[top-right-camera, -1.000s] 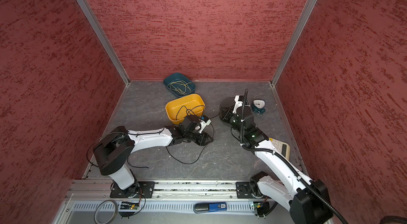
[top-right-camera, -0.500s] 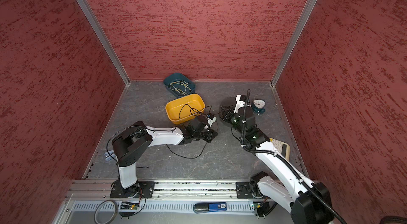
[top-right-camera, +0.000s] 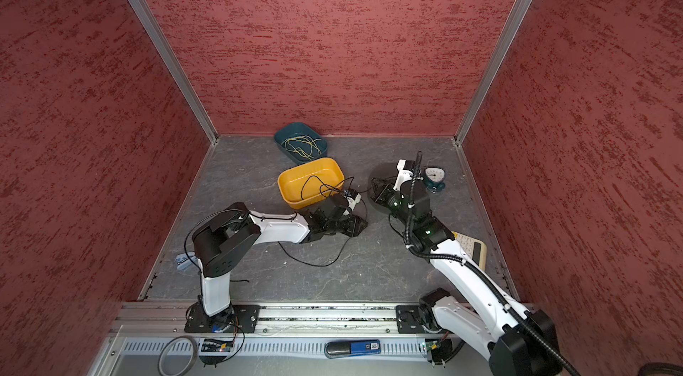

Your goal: Wrap the cables

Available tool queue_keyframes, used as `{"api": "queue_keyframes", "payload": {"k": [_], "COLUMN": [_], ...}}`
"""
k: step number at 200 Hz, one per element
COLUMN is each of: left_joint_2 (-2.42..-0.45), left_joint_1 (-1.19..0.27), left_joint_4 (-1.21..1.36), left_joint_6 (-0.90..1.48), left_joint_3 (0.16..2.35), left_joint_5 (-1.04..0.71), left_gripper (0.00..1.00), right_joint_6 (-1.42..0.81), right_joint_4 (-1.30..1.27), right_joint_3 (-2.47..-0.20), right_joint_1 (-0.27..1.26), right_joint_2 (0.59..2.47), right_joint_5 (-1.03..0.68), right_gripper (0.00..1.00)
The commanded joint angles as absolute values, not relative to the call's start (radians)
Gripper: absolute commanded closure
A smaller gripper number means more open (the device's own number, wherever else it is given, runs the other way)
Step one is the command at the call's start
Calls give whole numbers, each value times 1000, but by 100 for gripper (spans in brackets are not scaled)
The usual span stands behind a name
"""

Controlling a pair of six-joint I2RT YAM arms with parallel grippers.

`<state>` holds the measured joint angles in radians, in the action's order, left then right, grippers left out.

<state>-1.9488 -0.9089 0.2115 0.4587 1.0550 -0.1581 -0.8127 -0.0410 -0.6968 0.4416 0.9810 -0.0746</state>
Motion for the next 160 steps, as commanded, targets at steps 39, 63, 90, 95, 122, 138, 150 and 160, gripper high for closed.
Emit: {"api": "queue_keyframes", "payload": {"k": [39,63,90,95,122,138,150,160], "left_joint_2": [-1956,-1850,-1663,-1627,-1410,-1282,-1194,-1120], "left_joint_1": [-906,-893,-869,-861,-808,-745,-706,-673], "left_joint_4": [258,157,-53,-106,-369,-515,-614,-686], "left_joint_6": [468,417,343,328,280,261,238,227], "left_joint_3": [1037,995,965,965,950,956,969,984], "left_joint_5": [-179,-156,-154,-155,-124,-148,-138,-111], "left_gripper": [88,100,100,100,100,100,100,100], "right_joint_6": [-787,-743,-704,-690,-631,-607,-592,-581], "right_joint_4": [-6,76,183,207,371,445,488,526], "right_joint_3": [-698,-711,-724,-729,-769,-797,-821,-844], "right_joint_1": [443,414,371,361,289,228,191,171], "right_joint_2": [934,896,833,821,777,761,750,744], "right_joint_5": [-6,39,73,77,101,73,59,70], "right_gripper": [100,100,100,100,100,100,100,100]}}
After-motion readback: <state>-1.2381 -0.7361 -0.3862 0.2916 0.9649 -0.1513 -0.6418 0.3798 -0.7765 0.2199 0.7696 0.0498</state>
